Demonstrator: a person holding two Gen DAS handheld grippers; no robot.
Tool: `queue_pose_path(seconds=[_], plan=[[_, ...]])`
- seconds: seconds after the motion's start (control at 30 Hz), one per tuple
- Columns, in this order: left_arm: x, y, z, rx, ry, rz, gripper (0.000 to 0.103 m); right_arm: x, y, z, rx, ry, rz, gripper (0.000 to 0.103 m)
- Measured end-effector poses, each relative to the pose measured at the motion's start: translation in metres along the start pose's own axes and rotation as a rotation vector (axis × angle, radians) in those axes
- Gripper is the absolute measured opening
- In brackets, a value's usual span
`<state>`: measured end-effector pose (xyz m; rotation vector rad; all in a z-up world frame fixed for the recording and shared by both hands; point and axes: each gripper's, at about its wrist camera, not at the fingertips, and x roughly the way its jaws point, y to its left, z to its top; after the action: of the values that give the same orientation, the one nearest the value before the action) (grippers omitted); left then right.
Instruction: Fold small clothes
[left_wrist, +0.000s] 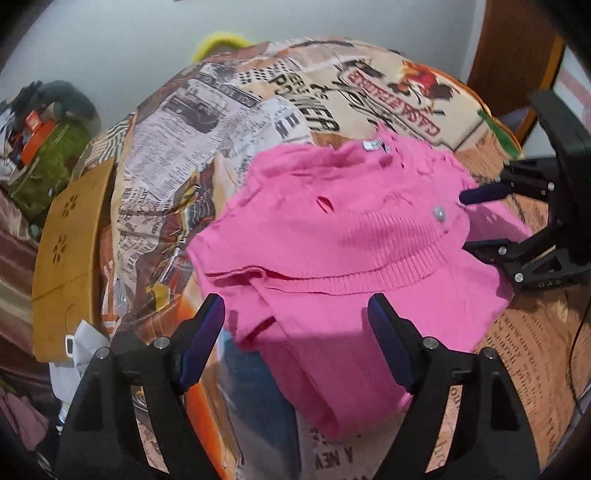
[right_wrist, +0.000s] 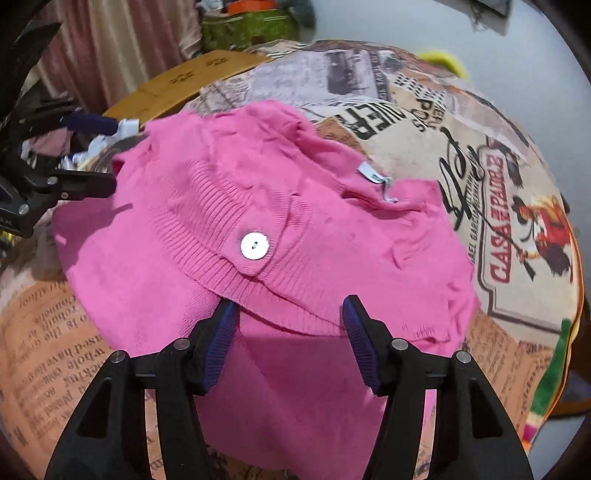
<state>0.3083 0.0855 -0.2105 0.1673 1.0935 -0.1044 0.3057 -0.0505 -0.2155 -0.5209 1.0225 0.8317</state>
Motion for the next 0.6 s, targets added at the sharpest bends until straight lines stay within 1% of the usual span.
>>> queue_pose_path(seconds=[0.1,0.17,0.23,0.3,0.33,0.43,0.5,0.6], plan=[[0.008,-0.006,0.001,0.021,0.004,0.0,0.079,0.002,0.003,0.001,-0.026,-0.018,-0.013,0.054],[0.013,-0.006,0.003,0.012,0.014,-0.02,0.079,0.006,-0.002,0.005,0.003,-0.023,0.003,0.05],[0.017,-0.005,0.005,-0.002,0.021,-0.045,0.079,0.009,-0.006,0.01,0.026,-0.032,0.019,0.026],[0.019,-0.003,0.007,-0.02,0.024,-0.067,0.079,0.01,-0.008,0.014,0.039,-0.05,0.016,0.013],[0.019,-0.003,0.008,-0.022,0.025,-0.075,0.08,0.009,-0.01,0.017,0.044,-0.062,0.017,0.01],[0.02,-0.006,0.012,-0.007,0.018,-0.082,0.082,0.006,-0.015,0.021,0.074,-0.094,0.02,0.007],[0.021,-0.01,0.015,0.016,0.004,-0.069,0.083,0.001,-0.019,0.024,0.101,-0.121,0.012,0.006],[0.022,-0.016,0.021,0.038,-0.01,-0.067,0.084,-0.005,-0.028,0.029,0.149,-0.149,0.021,0.006]])
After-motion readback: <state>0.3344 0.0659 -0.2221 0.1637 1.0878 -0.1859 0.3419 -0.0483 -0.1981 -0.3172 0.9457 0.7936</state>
